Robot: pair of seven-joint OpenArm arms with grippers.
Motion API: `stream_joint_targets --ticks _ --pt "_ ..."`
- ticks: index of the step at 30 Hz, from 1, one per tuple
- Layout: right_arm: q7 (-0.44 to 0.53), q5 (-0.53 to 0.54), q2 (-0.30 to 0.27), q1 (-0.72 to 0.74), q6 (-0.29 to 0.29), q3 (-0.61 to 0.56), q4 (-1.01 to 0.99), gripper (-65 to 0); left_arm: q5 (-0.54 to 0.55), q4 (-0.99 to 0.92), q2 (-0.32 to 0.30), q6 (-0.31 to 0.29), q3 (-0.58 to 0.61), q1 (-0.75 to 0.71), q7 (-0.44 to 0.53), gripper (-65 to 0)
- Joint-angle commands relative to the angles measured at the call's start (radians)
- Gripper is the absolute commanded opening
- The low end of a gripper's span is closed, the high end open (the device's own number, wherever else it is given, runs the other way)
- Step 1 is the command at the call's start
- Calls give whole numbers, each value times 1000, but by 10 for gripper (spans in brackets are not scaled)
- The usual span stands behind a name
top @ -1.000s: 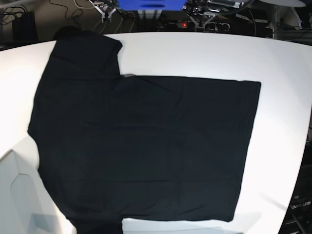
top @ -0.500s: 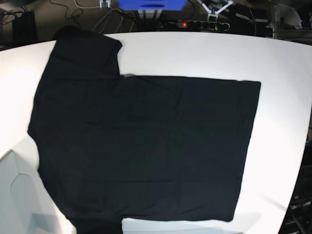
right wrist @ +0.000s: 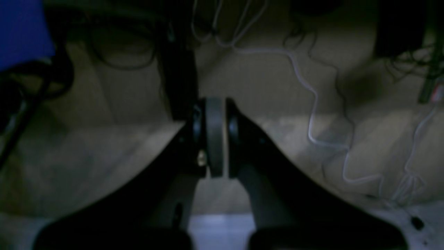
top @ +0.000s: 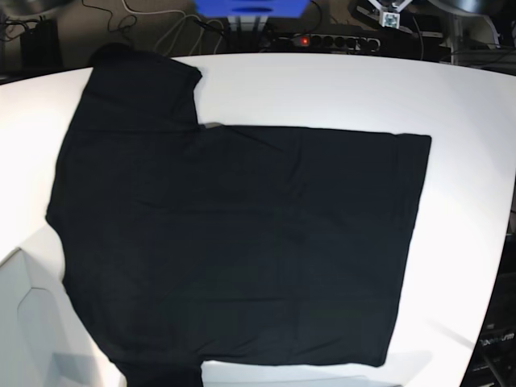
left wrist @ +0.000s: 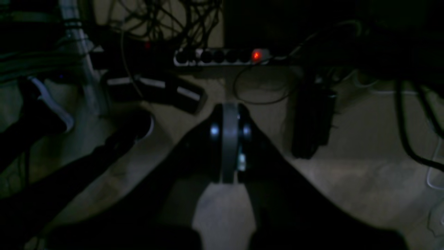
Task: Fold the T-shirt properly
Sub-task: 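Move both grippers down to the shirt's shoulder edge corners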
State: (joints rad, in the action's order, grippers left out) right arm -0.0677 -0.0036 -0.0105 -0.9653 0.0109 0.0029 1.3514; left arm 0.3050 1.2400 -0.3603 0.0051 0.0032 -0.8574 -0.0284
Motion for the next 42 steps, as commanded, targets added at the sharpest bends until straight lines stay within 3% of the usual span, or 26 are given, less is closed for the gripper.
stream_joint_targets --ticks 1,4,9,17,20,25,28,31,35,38,42 --pt "29 1 -10 -53 2 4 61 -650 1 48 -21 -4 -2 -44 28 -650" --pt "19 1 -16 -128 2 7 205 -650 0 137 -47 -3 -4 -101 28 -650" --pt "-76 1 -41 -220 2 7 448 -650 1 292 -79 -1 -29 -191 29 -650" --pt "-175 1 -41 -268 2 6 685 -650 1 530 -38 -7 -214 -288 26 -642" --pt "-175 1 -41 -260 2 6 689 -636 3 594 -36 -7 -251 -299 26 -557" --pt "-169 1 -41 -251 2 6 693 -476 3 657 -35 -7 -302 -294 28 -338" --pt "-143 1 -42 -222 2 9 693 -404 24 659 -21 -7 -329 -230 28 -314" --pt "-119 1 -53 -177 2 36 690 -380 98 647 -12 -9 -389 -147 22 -313" --pt "-133 1 -53 -108 2 58 689 -378 173 619 -18 -11 -431 -6 -126 -312" --pt "-133 1 -53 -67 2 58 689 -377 171 604 -12 -11 -458 105 -236 -312" --pt "-133 1 -53 -22 2 58 689 -378 178 548 -10 -12 -452 228 -305 -312"
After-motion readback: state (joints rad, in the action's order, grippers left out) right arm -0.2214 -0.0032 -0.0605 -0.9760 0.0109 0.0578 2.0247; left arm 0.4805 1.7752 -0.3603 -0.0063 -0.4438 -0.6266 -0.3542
